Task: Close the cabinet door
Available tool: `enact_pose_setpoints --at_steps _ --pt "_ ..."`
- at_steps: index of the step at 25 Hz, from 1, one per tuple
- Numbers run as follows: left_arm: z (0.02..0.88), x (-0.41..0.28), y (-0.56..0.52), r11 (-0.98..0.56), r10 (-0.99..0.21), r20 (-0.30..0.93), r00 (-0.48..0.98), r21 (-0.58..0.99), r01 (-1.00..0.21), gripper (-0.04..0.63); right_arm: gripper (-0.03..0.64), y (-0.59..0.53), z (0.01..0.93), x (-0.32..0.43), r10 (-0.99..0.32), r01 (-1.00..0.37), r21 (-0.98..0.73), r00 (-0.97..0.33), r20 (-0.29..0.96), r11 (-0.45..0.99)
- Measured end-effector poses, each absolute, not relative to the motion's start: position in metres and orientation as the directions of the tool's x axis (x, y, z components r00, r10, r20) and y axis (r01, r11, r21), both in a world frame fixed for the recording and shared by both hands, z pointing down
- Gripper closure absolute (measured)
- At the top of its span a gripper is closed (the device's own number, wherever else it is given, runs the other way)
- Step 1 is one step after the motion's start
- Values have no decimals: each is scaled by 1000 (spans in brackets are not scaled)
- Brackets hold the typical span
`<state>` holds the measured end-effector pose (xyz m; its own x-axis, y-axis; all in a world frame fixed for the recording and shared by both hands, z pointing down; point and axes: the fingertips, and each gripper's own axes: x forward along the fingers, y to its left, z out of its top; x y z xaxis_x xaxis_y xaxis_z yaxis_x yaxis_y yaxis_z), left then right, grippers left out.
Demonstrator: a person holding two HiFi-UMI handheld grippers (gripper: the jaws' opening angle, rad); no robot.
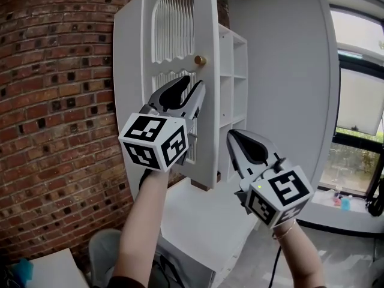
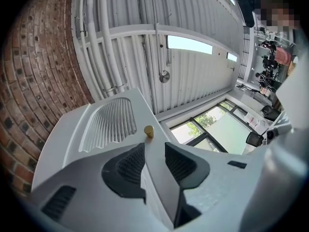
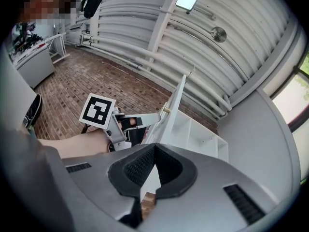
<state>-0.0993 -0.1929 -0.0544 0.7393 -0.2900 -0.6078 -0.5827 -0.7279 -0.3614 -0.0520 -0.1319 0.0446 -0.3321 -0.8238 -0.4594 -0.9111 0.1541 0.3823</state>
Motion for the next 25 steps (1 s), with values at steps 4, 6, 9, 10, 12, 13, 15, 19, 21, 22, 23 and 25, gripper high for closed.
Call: enact_pose_setpoints --at_steps 4,6,9,10,12,13,15,19,21,22,23,25 --pt "-71 -96 -194 -726 -269 -615 741 -376 -576 479 617 -136 37 -50 -823 -910 390 -324 -466 137" --pt "-79 -93 -194 -734 -255 -616 745 -378 -565 479 617 -137 35 -48 -825 -914 386 -312 -470 125" --pt "-90 -90 -192 -737 -235 -622 747 -387 -554 479 617 -142 29 -45 -827 -918 385 -291 -480 99" --pt "-92 -89 -192 -738 -230 -623 748 -389 -551 479 617 -143 28 -45 -827 -918 385 -285 -484 92" --pt "-95 -87 -193 -743 -227 -623 748 -386 -547 480 616 -146 25 -44 -828 -921 382 -276 -488 81" --pt "-97 -86 -193 -745 -227 -624 748 -384 -546 479 617 -147 24 -43 -829 -922 380 -270 -489 77" --pt "-100 -83 -194 -742 -229 -628 744 -382 -550 480 617 -148 20 -39 -830 -924 377 -261 -493 67" --pt "-103 -81 -198 -743 -223 -645 731 -373 -556 508 617 -150 17 -35 -829 -924 380 -248 -502 47" --pt "-102 -79 -200 -741 -218 -641 736 -383 -552 509 617 -153 18 -33 -830 -925 378 -236 -505 33" --pt "-102 -78 -201 -735 -220 -635 740 -391 -554 511 617 -156 17 -31 -830 -927 375 -230 -508 27" --pt "-102 -76 -203 -729 -224 -630 744 -398 -557 511 617 -158 16 -30 -829 -929 369 -223 -512 22" --pt "-103 -72 -206 -731 -233 -621 749 -396 -556 514 617 -162 16 -25 -830 -937 350 -209 -517 18"
